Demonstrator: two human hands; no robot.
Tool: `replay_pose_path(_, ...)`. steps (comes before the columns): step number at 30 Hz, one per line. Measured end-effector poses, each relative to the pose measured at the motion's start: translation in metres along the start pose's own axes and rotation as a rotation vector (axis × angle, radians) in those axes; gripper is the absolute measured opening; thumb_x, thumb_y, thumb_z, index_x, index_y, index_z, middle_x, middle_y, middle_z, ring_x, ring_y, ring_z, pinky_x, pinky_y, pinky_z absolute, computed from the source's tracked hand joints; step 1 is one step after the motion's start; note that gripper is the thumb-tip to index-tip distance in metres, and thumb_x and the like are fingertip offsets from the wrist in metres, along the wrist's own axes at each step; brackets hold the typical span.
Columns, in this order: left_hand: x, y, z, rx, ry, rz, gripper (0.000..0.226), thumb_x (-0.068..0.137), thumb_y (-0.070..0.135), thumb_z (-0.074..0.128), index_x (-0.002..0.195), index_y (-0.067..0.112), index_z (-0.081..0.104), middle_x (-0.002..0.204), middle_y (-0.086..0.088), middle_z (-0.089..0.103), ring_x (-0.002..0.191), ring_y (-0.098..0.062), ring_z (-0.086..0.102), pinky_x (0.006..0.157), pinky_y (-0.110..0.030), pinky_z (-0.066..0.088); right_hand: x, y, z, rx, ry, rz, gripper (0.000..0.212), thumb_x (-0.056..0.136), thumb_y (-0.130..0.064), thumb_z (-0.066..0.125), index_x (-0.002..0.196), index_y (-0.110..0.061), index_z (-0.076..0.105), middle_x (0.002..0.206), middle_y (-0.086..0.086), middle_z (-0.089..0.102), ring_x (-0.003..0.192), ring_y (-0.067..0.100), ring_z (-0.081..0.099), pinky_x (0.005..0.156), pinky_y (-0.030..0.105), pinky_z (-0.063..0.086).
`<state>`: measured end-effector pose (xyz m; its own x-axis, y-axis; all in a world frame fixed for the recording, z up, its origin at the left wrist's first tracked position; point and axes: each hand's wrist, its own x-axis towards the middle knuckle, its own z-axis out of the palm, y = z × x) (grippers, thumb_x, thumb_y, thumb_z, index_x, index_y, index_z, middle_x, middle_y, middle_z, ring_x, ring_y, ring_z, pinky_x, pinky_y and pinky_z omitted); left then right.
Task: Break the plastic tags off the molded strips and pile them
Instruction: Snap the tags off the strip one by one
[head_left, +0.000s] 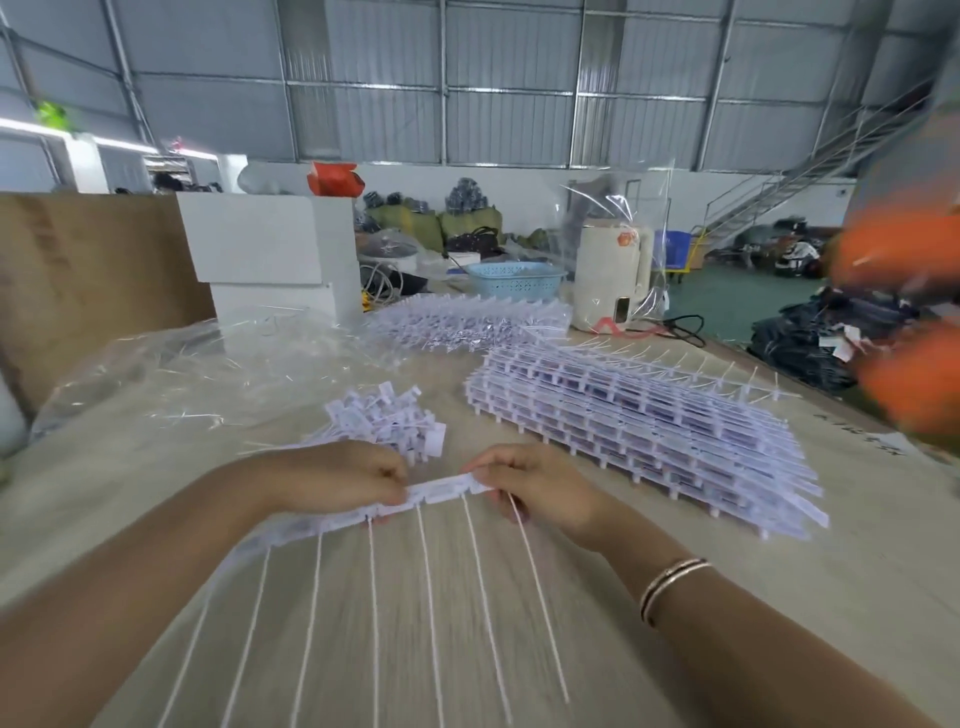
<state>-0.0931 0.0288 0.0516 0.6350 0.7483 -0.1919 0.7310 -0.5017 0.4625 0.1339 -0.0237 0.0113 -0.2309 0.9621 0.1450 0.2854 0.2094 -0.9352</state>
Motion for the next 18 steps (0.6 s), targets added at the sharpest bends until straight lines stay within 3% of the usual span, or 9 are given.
replay_pose_path(1,-0.002,0.002,0.003,0.026,0.032,0.002,0.007,0.089,0.027,0.056,0.083,0.030,0.054,0.083,0.013,0.058,0.080,-0.005,0.053,0.077,-0.020,0.040,-0.001,0.003,0.002,0.021,0.001,0.012,0.019,0.094,-0.007,0.051,0.099,0.008,0.062,0.047,-0.008,0.048,0.040,0.005,0.039,0.042,0.017,0.030)
replay_pose_path(4,-0.006,0.017,0.022,0.025,0.092,0.020,0.018,0.085,0.022,0.057,0.092,0.036,0.048,0.095,0.011,0.061,0.089,-0.006,0.058,0.082,-0.029,0.047,-0.001,0.010,0.007,0.069,0.012,0.023,0.016,0.094,-0.004,0.050,0.097,0.002,0.064,0.046,-0.008,0.048,0.038,0.004,0.036,0.040,0.018,0.027)
replay_pose_path(8,0.001,0.032,0.050,0.028,0.255,-0.009,0.012,0.092,0.024,0.044,0.090,0.032,0.053,0.092,0.008,0.055,0.089,-0.013,0.055,0.082,-0.036,0.044,-0.005,0.014,0.007,0.042,0.025,-0.040,0.017,0.095,-0.005,0.048,0.092,-0.010,0.063,0.045,-0.007,0.045,0.040,0.005,0.036,0.045,0.019,0.028)
replay_pose_path(12,0.003,0.030,0.068,-0.039,0.417,0.023,0.027,0.096,0.034,0.041,0.072,0.023,0.048,0.079,0.000,0.056,0.077,-0.020,0.056,0.074,-0.039,0.044,-0.010,0.012,0.012,-0.011,-0.016,-0.066,0.019,0.098,-0.006,0.043,0.101,-0.013,0.060,0.048,-0.015,0.044,0.044,0.000,0.039,0.048,0.014,0.032)
replay_pose_path(16,-0.004,0.022,0.074,-0.111,0.503,0.009,0.026,0.095,0.035,0.046,0.072,0.024,0.048,0.072,0.000,0.063,0.068,-0.016,0.059,0.071,-0.038,0.046,-0.013,0.007,0.008,0.185,-0.106,-0.026,0.025,0.085,0.000,0.043,0.104,-0.004,0.058,0.071,0.000,0.056,0.060,0.011,0.049,0.060,0.024,0.037)
replay_pose_path(18,-0.006,0.017,0.073,-0.159,0.535,-0.002,0.028,0.095,0.032,0.047,0.067,0.028,0.046,0.067,0.003,0.062,0.064,-0.012,0.057,0.069,-0.035,0.046,-0.017,0.009,0.003,-0.010,-0.157,-0.093,0.034,0.078,0.001,0.044,0.105,-0.014,0.058,0.076,0.003,0.055,0.066,0.014,0.048,0.063,0.025,0.037)
